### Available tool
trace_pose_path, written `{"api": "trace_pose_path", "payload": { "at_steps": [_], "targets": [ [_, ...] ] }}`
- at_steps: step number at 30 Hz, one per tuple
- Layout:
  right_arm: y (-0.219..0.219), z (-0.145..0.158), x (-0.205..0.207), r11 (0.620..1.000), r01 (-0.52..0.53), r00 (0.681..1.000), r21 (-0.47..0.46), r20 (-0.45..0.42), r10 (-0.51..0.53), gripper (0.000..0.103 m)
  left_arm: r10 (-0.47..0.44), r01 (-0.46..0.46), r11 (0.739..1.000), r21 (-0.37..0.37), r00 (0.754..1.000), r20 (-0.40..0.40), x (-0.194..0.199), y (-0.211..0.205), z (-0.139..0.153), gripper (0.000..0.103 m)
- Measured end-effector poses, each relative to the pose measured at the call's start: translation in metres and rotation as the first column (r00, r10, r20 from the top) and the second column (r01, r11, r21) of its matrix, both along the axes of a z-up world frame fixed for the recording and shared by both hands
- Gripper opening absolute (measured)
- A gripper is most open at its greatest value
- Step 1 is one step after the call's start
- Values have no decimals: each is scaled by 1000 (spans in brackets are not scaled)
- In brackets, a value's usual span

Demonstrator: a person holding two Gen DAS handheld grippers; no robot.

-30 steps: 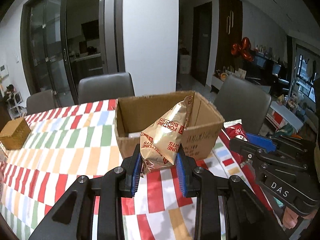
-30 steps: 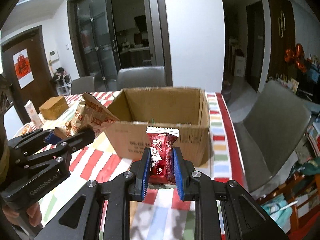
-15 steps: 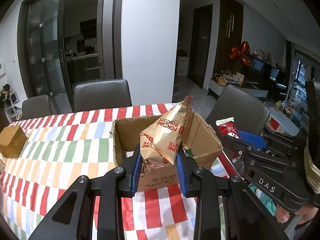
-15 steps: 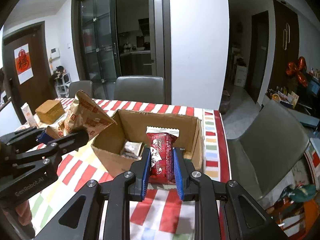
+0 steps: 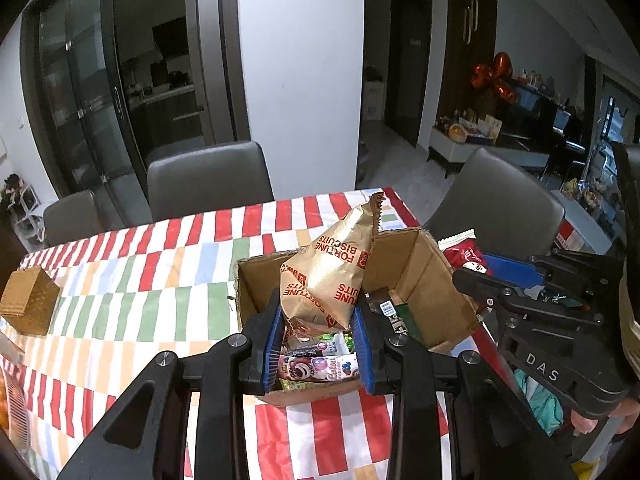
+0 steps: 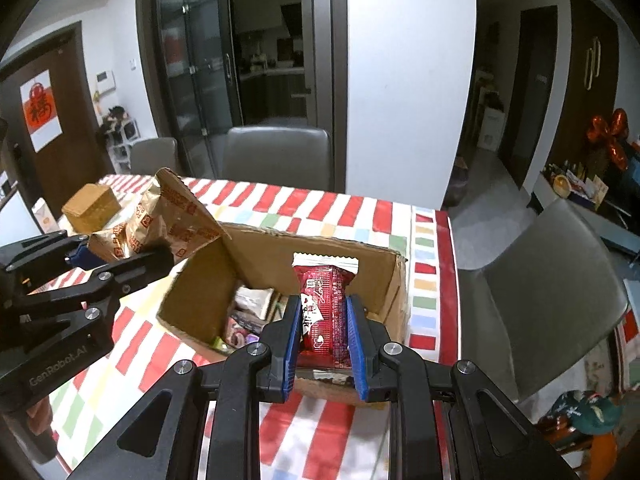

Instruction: Organize snacks

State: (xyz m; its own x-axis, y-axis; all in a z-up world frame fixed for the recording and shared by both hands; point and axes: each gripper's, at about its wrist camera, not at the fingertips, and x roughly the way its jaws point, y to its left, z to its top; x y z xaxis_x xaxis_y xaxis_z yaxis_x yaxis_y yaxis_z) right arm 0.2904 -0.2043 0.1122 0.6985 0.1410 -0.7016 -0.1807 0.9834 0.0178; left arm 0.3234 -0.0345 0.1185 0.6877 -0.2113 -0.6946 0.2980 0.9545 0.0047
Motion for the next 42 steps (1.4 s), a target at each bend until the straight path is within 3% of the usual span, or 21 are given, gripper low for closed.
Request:
{"api": "trace_pose_path", "payload": {
  "at_steps": [17,19,20,21,22,26,30,37,42],
  "targets": [
    [2,-27,44,999,13,991,-32,-129,-17,23,48,-47,999,17,991,-126,44,-4,-37,35],
    [2,-29,46,999,21,992,-42,-125,-26,24,66,-61,997,48,992,-112,44,-4,-39,44],
    [2,-29,46,999,24,992,-48,-123,-29,29,74,-68,996,60,992,-101,41,-4,-39,51],
    [2,-29,45,998,31,992,-53,-122,-37,41,81,-75,995,69,993,-89,38,-3,-38,53],
    [1,-28,45,998,38,992,-55,-117,-44,45,81,-75,995,71,993,-81,36,-3,-37,54],
    [0,-25,35,997,42,994,-68,-95,-48,47,85,-81,994,78,995,-49,22,0,-31,57],
    [-4,-16,12,996,62,997,-60,-34,-65,62,104,-105,992,69,994,12,-5,4,-21,63],
    [-9,-4,-48,997,71,995,-37,76,-68,71,121,-126,990,66,990,75,-58,9,-15,77],
    [-10,0,-94,994,103,983,-24,155,-98,79,114,-122,992,41,979,171,-103,13,-16,90]
  ]
}}
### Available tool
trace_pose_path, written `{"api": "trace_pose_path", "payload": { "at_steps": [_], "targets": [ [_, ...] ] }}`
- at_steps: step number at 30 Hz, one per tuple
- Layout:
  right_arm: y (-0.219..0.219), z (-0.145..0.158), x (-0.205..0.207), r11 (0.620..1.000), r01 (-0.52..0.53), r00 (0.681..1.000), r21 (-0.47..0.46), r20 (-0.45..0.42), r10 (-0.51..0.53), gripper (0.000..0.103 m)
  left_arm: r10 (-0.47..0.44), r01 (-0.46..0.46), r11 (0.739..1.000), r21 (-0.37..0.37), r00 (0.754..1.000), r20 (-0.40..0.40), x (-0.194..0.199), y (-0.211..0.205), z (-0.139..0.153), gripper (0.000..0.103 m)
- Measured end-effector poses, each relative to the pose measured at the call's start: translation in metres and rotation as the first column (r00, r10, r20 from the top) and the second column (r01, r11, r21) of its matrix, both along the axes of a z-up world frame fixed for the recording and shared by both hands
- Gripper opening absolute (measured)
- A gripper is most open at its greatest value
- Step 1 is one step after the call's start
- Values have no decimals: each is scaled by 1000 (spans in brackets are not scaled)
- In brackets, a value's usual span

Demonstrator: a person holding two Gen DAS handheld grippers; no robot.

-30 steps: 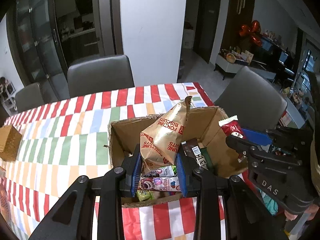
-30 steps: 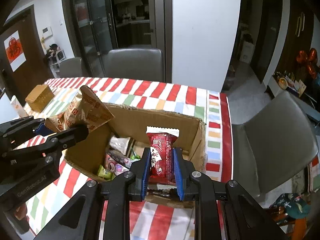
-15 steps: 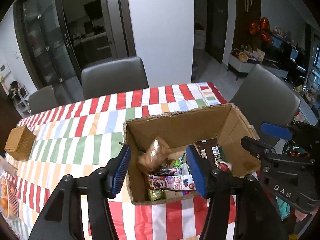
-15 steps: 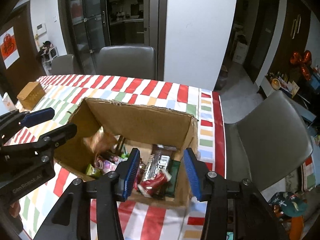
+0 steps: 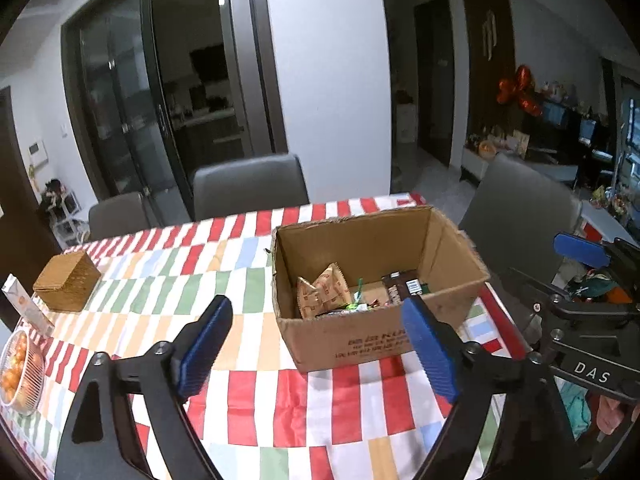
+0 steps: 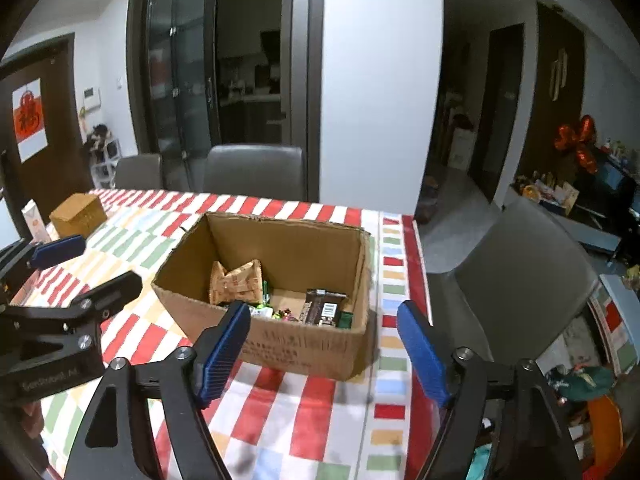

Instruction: Organize snacks

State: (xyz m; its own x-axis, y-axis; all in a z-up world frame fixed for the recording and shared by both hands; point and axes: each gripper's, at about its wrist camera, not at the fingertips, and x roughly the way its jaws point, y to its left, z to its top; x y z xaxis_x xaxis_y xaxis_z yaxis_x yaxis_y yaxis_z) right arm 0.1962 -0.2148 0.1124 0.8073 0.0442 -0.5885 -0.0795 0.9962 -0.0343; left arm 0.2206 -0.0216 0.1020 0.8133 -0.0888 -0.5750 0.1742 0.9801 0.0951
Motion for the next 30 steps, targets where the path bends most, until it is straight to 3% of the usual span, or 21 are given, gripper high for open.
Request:
{"api": "trace_pose_path", "payload": {
  "at_steps": [12,30],
  "targets": [
    [1,-7,-87,1000,24,995,7,94,-25,86,43,-38,999,-36,991,127,-82,12,-2,103],
    [4,0,-151,999,35,984,6,174,-36,90,34,-27,999,-46,986,162,-137,15,-4,103]
  ]
}}
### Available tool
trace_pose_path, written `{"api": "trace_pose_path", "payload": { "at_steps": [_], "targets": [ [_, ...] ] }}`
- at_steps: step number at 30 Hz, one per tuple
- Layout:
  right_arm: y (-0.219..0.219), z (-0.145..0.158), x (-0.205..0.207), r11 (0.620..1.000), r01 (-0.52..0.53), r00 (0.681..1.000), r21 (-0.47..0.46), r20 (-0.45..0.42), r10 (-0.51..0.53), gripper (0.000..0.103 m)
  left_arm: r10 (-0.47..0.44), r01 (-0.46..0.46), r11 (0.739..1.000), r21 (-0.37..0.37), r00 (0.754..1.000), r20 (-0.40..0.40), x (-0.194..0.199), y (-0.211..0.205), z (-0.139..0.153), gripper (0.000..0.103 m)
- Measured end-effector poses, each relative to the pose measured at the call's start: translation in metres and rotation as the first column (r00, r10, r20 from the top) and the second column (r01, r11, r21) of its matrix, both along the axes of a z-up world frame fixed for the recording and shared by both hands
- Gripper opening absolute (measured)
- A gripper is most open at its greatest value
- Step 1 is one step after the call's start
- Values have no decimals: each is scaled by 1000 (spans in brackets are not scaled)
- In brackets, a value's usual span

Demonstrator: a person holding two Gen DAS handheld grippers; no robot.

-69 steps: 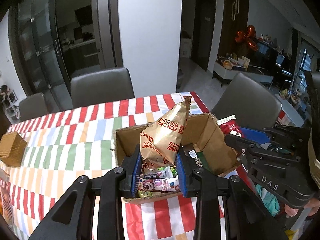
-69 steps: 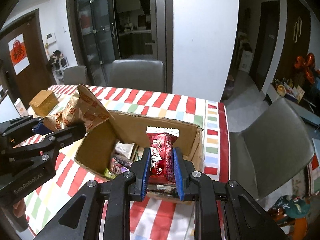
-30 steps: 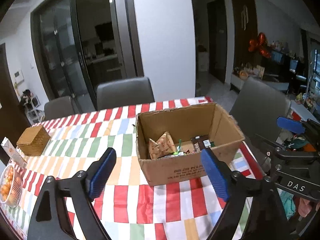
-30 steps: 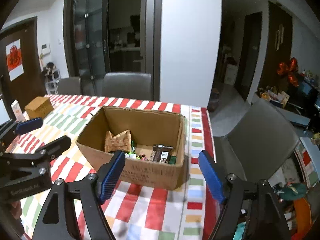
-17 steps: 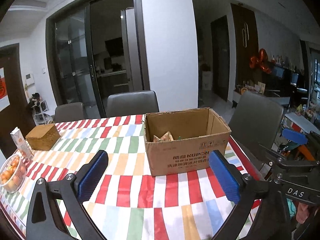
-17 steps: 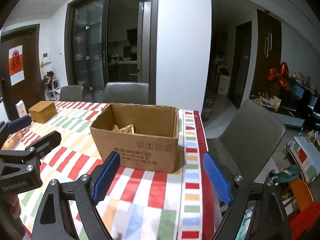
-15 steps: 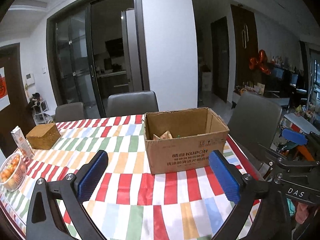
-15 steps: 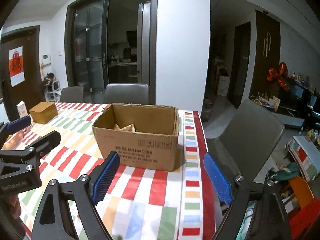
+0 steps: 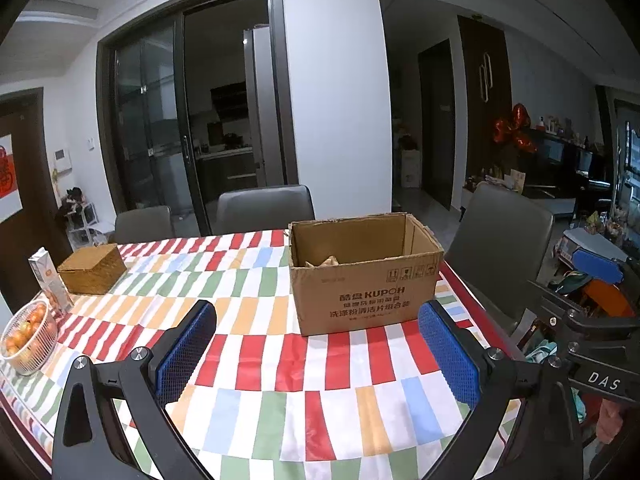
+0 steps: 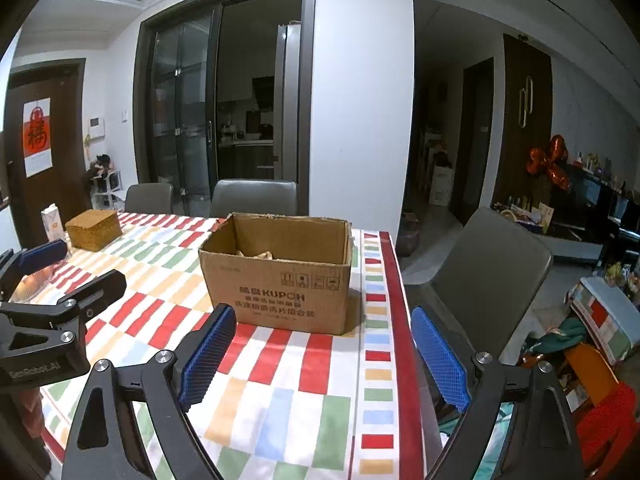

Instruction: Organize snacks

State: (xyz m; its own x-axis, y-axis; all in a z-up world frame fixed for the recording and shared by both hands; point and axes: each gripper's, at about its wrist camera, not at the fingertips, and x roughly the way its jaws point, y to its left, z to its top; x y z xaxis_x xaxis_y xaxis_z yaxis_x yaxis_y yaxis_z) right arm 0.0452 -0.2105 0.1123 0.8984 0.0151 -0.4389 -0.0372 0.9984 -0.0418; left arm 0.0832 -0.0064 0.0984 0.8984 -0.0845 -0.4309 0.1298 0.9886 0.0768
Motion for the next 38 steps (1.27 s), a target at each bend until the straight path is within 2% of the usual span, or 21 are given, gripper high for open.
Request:
{"api": "trace_pose_path", "payload": {
  "at_steps": [15,38],
  "targets": [
    [3,3,-17,1000,-5,999,-12,46,6,92,12,-13,1000,11,1000,26,-17,4,-1,103],
    [4,-2,-15,1000,-24,999,-9,27,25,92,27,-29,999,34,998,57,-21,4,0,103]
  ]
}}
